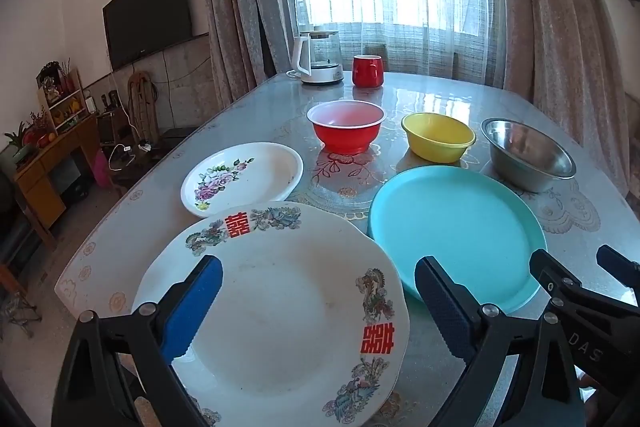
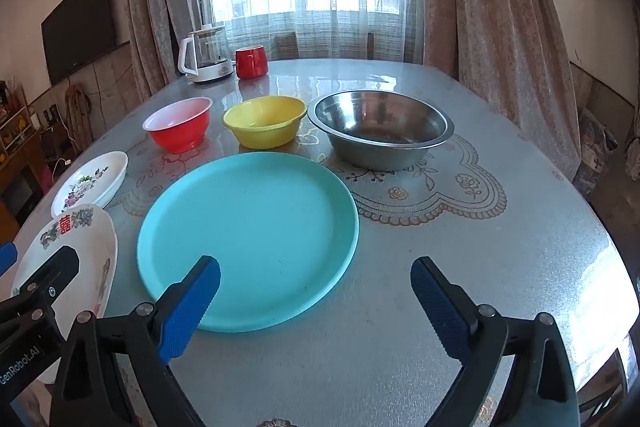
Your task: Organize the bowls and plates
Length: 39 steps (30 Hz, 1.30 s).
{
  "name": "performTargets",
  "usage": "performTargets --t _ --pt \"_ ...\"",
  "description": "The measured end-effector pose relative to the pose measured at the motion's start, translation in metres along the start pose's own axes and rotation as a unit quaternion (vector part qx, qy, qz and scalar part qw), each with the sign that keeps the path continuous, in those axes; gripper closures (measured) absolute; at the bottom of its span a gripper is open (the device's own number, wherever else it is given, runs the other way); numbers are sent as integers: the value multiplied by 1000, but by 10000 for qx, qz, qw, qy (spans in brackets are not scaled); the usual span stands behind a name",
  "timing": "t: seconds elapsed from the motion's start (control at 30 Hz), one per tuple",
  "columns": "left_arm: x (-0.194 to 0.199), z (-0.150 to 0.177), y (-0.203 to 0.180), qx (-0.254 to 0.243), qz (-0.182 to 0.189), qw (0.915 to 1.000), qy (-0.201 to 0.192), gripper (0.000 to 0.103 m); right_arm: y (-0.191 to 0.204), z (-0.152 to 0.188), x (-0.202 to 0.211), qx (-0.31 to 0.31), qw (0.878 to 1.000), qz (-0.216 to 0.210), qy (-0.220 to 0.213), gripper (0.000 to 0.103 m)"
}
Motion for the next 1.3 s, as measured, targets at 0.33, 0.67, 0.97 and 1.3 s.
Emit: performTargets --t 0.33,0.67,0.97,1.3 --pt "5 -5 -7 -215 21 9997 -100 5 -10 -4 -2 -182 9998 53 -20 5" --pt "3 -5 -2 -151 38 9998 -93 5 -2 -3 -1 -38 10000 57 -57 5" --pt "3 -2 -1 -112 68 9999 -79 5 3 -1 -2 20 10000 64 -31 5" --pt "4 -1 -1 -111 66 9999 -90 5 5 -1 0 27 10000 44 -53 5"
Point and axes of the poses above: each gripper's, at about its wrist camera, not at the fingertips, and x roughly against the way its jaws point, y to its left, z to its underside, the point moved 9 cm from there along -x, roughly the way its jaws point, and after that the axes turned 11 degrees about -x, right-handed, at the moved point
